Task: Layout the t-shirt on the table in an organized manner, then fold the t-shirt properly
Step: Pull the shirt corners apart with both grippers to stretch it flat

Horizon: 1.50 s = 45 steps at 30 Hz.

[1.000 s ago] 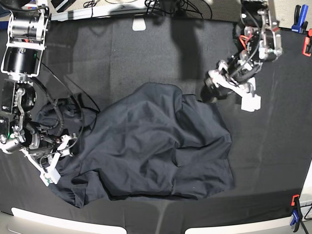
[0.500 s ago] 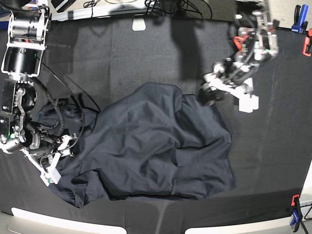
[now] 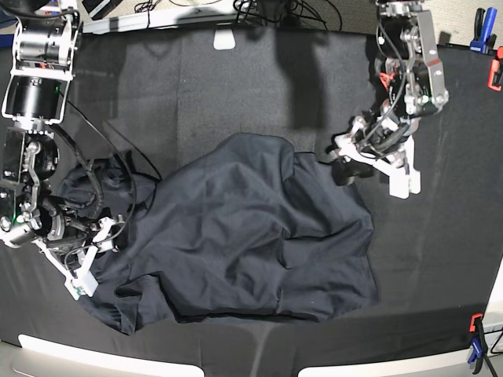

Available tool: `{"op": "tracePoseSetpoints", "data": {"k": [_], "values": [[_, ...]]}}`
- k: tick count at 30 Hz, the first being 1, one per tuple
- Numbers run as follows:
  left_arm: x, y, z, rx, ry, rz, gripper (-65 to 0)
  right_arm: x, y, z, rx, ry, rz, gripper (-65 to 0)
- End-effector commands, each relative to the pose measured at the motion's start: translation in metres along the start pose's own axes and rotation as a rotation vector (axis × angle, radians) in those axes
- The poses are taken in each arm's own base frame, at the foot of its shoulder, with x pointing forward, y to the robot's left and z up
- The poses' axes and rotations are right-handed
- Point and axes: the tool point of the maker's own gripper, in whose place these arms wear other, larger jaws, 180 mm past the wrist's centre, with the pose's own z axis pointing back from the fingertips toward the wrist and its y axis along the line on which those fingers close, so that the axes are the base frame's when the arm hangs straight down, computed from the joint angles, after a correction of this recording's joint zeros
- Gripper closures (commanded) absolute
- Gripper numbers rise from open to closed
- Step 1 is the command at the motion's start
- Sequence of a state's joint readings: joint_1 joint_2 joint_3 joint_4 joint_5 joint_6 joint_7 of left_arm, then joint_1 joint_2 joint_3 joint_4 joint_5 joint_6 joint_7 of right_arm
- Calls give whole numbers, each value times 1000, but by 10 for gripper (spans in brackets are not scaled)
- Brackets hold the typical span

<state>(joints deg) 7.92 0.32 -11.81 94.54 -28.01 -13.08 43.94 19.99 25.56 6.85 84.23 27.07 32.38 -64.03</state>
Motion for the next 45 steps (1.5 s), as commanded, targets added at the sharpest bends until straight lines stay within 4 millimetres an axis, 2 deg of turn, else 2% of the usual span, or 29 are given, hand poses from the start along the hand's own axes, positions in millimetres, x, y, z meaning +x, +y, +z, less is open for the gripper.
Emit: {"op": "tracePoseSetpoints", "data": {"k": [1,6,9,11,13,16,19,23,27,32,36,40,45], "values": [[2,-8,-3,-25,-2,-4,-307,18,-8,10,-20,-49,18,-282],[-32,-11,-28,-48,100,24,-307,18,-8,10,-20,-49,18,-282],[-34,-11,-37,-51,117,33,-291,18,-9,10,-21,-46,18,-282],[-31,-10,-38,-53,119,26,-189,17,-9,10,-23,-45,19,-282],[-28,-10,-36,-54,126,15,-15,17,-9,11,-23,-45,19,-282],[-15,-10,-27,-54,104,-20,0,18,-9,11,-23,-46,19,-282],[10,-6,-6,-28,33,-79,0,17,-9,11,-23,-45,19,-282],[45,3,31,43,-66,-159,0,17,-9,11,-23,-44,19,-282],[60,23,60,173,-102,-278,0,13,-10,10,-29,-26,21,-281],[56,71,88,383,-66,-356,0,-1,-18,15,-50,11,61,-281],[49,105,110,521,-26,-414,0,-20,-29,30,-105,48,107,-281],[42,133,134,616,-4,-400,0,-30,-47,58,-180,23,98,-281],[38,161,164,706,-3,-385,0,-40,-70,106,-258,-71,21,-281]]}}
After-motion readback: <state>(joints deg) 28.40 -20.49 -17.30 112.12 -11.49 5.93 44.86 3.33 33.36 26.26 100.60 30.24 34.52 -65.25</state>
